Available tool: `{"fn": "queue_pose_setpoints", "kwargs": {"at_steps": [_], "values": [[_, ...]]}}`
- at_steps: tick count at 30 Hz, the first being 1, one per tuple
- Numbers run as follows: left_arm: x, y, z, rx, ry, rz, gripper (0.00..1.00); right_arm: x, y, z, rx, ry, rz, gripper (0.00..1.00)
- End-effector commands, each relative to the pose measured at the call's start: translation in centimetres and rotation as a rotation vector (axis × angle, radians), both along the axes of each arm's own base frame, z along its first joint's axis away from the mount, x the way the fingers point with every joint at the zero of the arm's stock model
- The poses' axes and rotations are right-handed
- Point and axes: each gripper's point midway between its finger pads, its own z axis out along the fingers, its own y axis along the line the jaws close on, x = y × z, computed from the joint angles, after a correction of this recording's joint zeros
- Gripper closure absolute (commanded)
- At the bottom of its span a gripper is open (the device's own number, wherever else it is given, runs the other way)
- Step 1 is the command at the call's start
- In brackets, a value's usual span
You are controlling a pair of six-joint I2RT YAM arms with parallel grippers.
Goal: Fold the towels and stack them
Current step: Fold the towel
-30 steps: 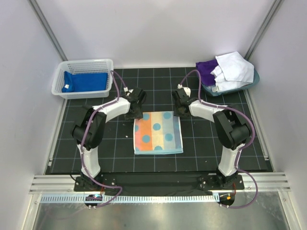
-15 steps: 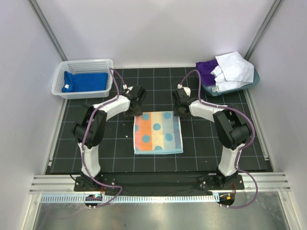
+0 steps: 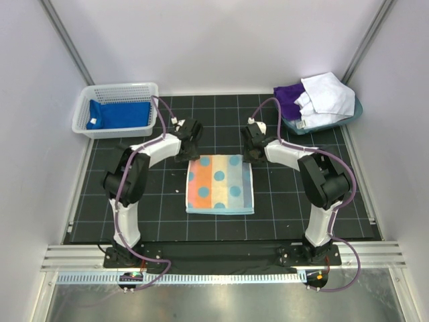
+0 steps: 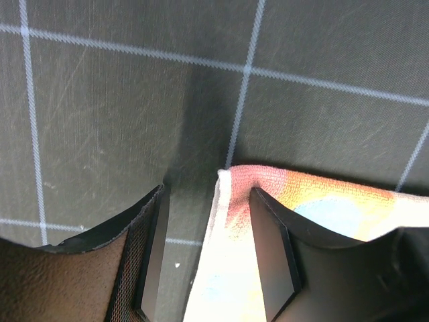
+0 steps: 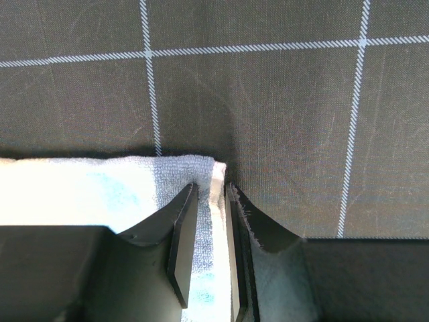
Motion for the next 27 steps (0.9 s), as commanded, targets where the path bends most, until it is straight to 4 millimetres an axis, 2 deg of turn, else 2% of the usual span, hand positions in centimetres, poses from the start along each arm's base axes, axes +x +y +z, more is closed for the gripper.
{"fn": "queue_pose_setpoints", "kwargs": {"at_steps": [1,4,12,14,27], "values": [[1.0,-0.9,0.0,-0.066,-0.058,-0.002,0.45,-0.2,-0.1,0.1,-0.006,0.017,0.021,0.69],[1.0,-0.9,0.2,-0.079,-0.082,0.002,0.46,0.4,0.1,1.0,0.000,-0.004,0.025,0.68],[0.8,-0.9,0.3,-0.093,-0.104,0.000,0.50,1.9,0.4,1.9,0.000,-0.026,0.039,0.64],[1.1,-1.0,1.0,-0.108,-0.134,0.002,0.51,2.1,0.4,1.9,0.008,-0.028,0.040,0.64],[2.3,-1.9,3.2,-0.164,-0.230,-0.038,0.50,2.4,0.2,0.2,-0.014,0.011,0.040,0.64]]}}
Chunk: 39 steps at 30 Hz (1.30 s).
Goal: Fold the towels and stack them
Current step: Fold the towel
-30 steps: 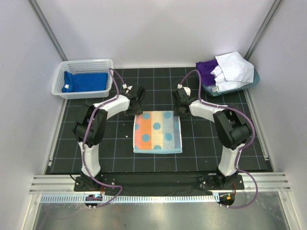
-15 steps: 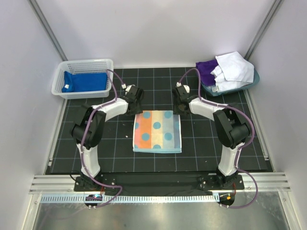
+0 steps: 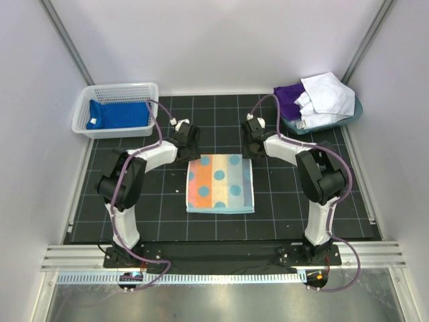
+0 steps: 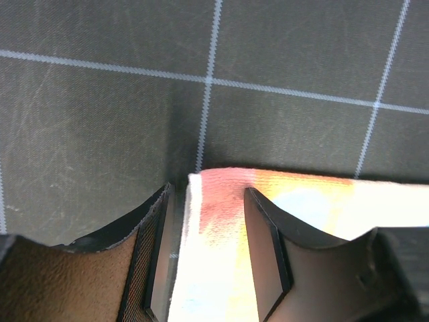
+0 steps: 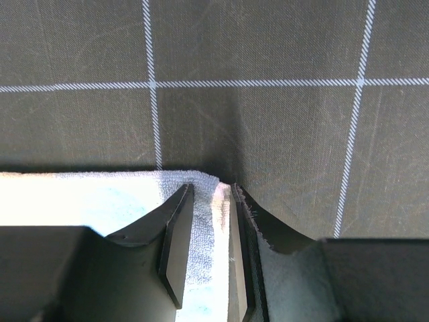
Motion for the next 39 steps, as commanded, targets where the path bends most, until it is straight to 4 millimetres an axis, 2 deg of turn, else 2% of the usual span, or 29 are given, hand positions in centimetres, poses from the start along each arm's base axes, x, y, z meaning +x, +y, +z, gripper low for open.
{"fn": "queue_pose_setpoints", "kwargs": {"at_steps": [1,10,15,22,28,31,34,36,39], "values": [[1.5,-0.6,2.5,-0.046,-0.092,-0.011,0.51,0.8,0.1,-0.2,-0.007,-0.002,0.008,0.64],[1.0,1.0,0.7,-0.018,-0.064,0.033,0.53,1.3,0.3,-1.0,-0.019,0.013,0.029,0.68],[0.8,2.1,0.5,0.001,-0.080,0.069,0.53,1.6,0.2,-1.6,-0.036,0.023,0.035,0.69],[1.3,2.0,0.5,-0.011,-0.090,0.074,0.54,1.7,0.2,-2.1,-0.038,0.033,0.040,0.73],[1.6,1.8,-0.2,-0.025,-0.085,0.075,0.59,1.8,0.3,-2.2,-0.028,0.036,0.042,0.77],[1.6,1.2,-1.0,-0.040,-0.067,0.059,0.63,1.8,0.4,-2.3,-0.020,0.038,0.047,0.78],[1.7,1.0,-1.6,-0.051,-0.057,0.059,0.71,1.8,0.7,-2.2,-0.013,0.040,0.055,0.79],[1.8,0.9,-1.5,-0.057,-0.062,0.059,0.78,1.8,0.7,-2.2,-0.013,0.042,0.057,0.81],[2.0,0.8,-1.0,-0.061,-0.073,0.056,0.84,2.1,0.8,-1.6,-0.009,0.029,0.056,0.85]]}}
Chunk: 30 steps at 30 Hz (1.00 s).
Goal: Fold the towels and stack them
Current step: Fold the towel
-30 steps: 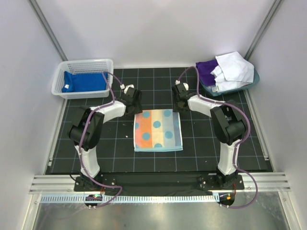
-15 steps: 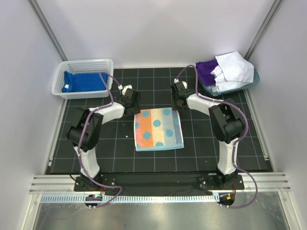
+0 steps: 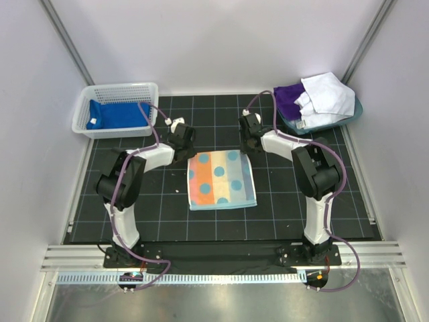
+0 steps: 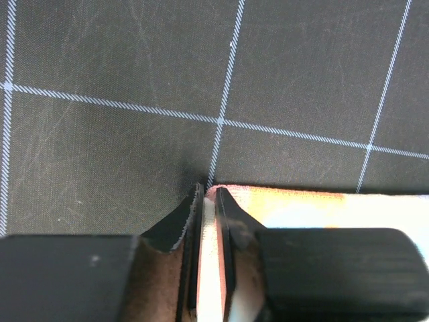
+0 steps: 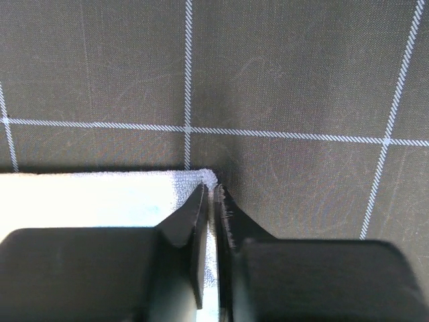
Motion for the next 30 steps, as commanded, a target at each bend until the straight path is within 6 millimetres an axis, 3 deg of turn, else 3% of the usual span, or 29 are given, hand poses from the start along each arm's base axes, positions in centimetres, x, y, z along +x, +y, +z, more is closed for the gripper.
{"fn": "queue_pose_setpoints", "kwargs": {"at_steps": [1,5,11,15,16,19,23,30], "values": [[0.1,0.0,-0.6,-0.011,0.012,-0.001,0.85,-0.5,-0.5,-1.5,-0.029,0.046,0.007,0.90],[0.7,0.2,1.9,-0.015,-0.050,0.015,0.89,0.0,-0.4,-0.4,-0.022,0.017,0.000,0.95],[1.3,0.2,5.9,-0.048,-0.137,0.030,0.97,0.8,-0.3,3.3,0.018,-0.088,-0.017,0.97],[1.0,-0.2,8.6,-0.095,-0.183,0.015,1.00,0.6,-0.4,5.5,0.057,-0.156,-0.027,0.97],[0.9,-0.3,9.0,-0.106,-0.192,0.012,1.00,0.6,-0.4,6.9,0.078,-0.188,-0.030,0.97],[0.1,-0.4,10.2,-0.137,-0.208,0.000,1.00,0.1,-0.4,7.7,0.104,-0.209,-0.027,0.97],[-1.3,-0.1,10.5,-0.168,-0.203,0.000,1.00,-0.9,0.0,9.3,0.165,-0.232,-0.022,0.97],[-4.9,0.4,8.9,-0.205,-0.157,-0.006,1.00,-4.7,0.0,8.4,0.248,-0.215,-0.018,0.97]]}}
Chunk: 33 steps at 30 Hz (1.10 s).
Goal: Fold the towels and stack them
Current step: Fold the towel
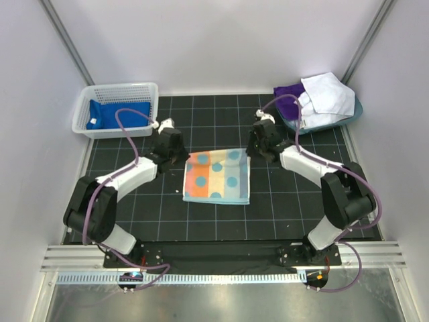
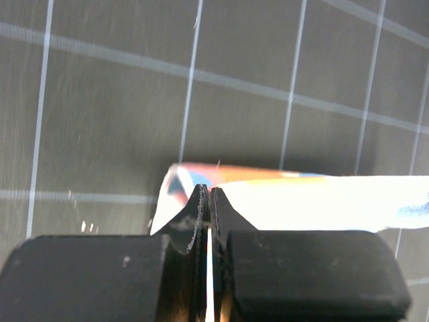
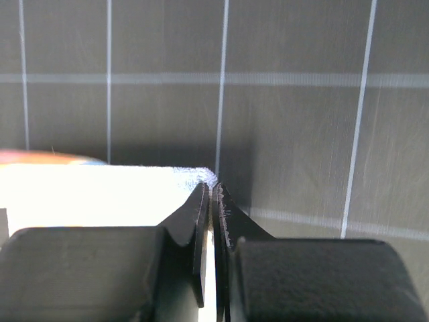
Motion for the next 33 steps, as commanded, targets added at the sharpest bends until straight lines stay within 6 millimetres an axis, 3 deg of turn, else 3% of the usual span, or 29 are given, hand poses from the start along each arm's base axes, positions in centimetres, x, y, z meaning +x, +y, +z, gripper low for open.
{"fn": "queue_pose_setpoints", "kwargs": {"at_steps": [1,2,6,7,8,14,21,33], "values": [[-1.2,-0.1,1.0,-0.051,-0.025,-0.007,1.00,-1.6,0.3,0.8,0.071,-0.032,-0.007,0.97],[-2.2,0.0,0.1,-0.042,-0.006,-0.012,1.00,-2.1,0.2,0.8,0.083,-0.034,-0.005,0.97],[-4.0,0.8,-0.1,-0.046,-0.010,-0.011,1.00,-4.9,-0.3,-0.6,0.115,-0.013,-0.011,0.97],[-4.4,0.8,-0.4,-0.048,-0.004,-0.015,1.00,-5.4,-0.3,0.0,0.131,-0.027,-0.006,0.97],[-4.7,0.8,-0.4,-0.050,-0.003,-0.021,1.00,-6.2,-0.4,-0.8,0.131,-0.009,-0.004,0.97],[-6.7,0.9,-1.3,-0.066,0.021,-0.043,1.00,-8.9,0.0,-1.1,0.165,0.012,0.013,0.97],[-7.8,1.2,-2.0,-0.053,0.057,-0.044,1.00,-10.6,0.3,-0.6,0.155,-0.003,0.021,0.97],[-9.7,1.9,-3.8,-0.040,0.120,-0.047,0.99,-13.1,-0.2,-2.7,0.123,0.027,0.010,0.96]]}}
